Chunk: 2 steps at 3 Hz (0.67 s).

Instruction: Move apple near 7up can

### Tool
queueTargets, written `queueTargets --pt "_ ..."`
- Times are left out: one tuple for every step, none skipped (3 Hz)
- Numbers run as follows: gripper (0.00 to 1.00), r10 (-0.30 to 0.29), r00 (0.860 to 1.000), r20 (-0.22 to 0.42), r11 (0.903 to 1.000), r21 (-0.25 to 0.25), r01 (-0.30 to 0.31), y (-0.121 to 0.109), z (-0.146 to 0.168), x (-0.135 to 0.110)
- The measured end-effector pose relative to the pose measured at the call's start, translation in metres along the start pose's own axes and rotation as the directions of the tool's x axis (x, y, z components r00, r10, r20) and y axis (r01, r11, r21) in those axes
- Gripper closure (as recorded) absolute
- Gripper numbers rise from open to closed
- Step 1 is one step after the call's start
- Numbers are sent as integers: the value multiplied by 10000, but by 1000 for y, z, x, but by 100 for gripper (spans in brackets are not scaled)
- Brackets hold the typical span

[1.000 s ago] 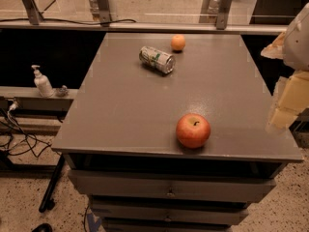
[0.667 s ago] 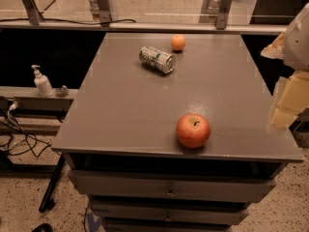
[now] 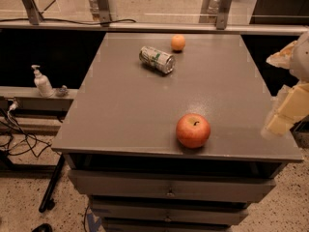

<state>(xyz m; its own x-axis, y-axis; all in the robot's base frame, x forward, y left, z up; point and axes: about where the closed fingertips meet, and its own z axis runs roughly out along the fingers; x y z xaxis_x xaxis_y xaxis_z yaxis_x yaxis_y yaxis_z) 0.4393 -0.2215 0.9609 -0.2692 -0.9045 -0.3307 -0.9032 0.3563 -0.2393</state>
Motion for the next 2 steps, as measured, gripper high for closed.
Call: queueTargets --pt "0 568 9876 1462 9984 -109 -558 11 32 -12" --pt "0 808 9606 2661 9967 -277 -761 20 67 -33"
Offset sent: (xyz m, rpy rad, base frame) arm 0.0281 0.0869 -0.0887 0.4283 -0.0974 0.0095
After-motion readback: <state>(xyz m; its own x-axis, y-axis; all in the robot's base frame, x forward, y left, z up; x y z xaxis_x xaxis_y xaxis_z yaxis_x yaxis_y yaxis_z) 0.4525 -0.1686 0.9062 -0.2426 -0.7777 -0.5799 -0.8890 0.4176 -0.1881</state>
